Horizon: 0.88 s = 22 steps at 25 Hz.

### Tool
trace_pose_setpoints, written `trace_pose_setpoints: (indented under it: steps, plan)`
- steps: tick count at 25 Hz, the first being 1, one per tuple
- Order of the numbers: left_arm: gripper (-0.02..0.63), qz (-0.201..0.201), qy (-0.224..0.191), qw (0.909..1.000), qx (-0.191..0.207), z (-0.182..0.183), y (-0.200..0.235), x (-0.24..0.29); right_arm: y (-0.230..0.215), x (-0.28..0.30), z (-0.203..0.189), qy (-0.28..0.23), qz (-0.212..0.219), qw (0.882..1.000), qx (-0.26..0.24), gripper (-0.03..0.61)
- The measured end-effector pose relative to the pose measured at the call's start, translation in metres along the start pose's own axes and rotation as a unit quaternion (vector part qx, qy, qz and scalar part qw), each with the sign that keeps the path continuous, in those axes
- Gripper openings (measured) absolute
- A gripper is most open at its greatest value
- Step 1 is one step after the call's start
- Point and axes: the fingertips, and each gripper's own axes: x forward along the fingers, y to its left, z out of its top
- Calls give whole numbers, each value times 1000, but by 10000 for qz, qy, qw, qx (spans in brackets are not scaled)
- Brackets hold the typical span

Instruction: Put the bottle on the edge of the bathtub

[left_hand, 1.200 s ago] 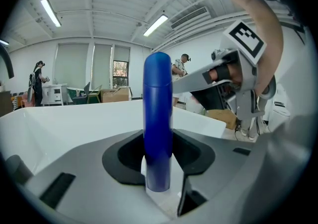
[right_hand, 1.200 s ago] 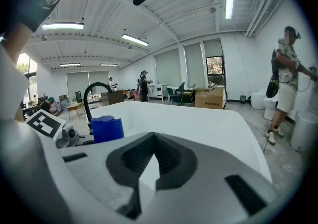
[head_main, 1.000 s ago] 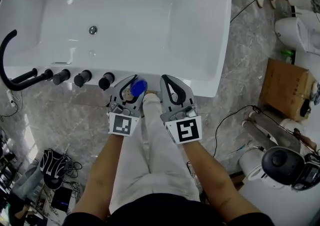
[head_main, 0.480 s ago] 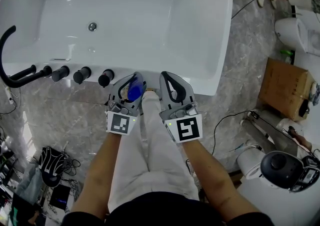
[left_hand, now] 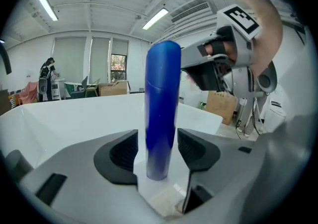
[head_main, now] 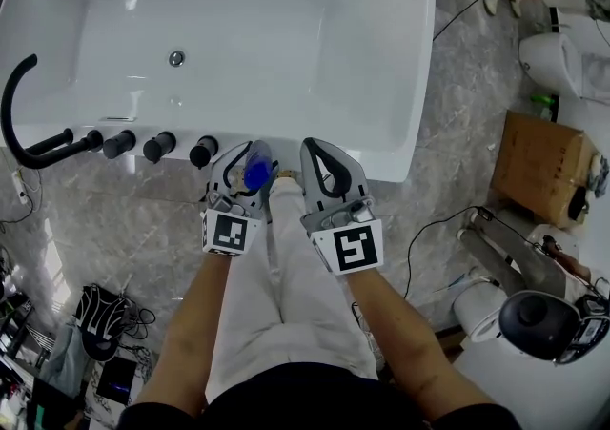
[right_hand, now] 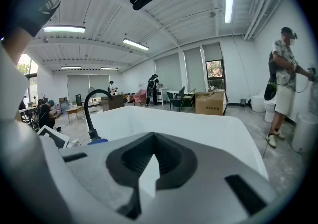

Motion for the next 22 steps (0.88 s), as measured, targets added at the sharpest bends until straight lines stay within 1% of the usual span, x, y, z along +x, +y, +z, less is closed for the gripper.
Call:
trace_pose_setpoints:
  steps: [1, 3, 5, 9, 14, 18, 19, 20, 22]
  plan:
    - [260, -38, 16, 10000, 35, 1, -1, -2, 0, -2, 2, -5, -8, 10000, -1, 2]
    - [280, -96, 0, 9999, 36, 6, -1, -7, 0, -5, 8, -24, -27, 10000, 13, 0]
    - [293, -153, -44, 9999, 24, 15, -1, -11, -1, -7, 16, -61, -50, 10000, 9, 0]
    - [314, -310, -162, 9992, 214, 41, -6, -22, -2, -13, 37, -200, -73, 9998, -62, 0]
    - [318, -195, -406, 9986, 278, 92, -3, -36, -3, -26, 69, -425, -87, 9990, -134, 0]
    - [318, -169, -525, 9982, 220, 117, -1, -45, 0, -34, 92, -539, -68, 9982, -259, 1]
    - [314, -191, -538, 9982, 209, 122, -3, -48, 1, -37, 98, -557, -75, 9980, -278, 1]
    - [291, -198, -565, 9980, 187, 128, -4, -51, 0, -41, 103, -576, -96, 9979, -291, 1]
    - [213, -131, -662, 9976, 138, 144, -4, -59, -2, -48, 112, -613, -188, 9975, -297, 1]
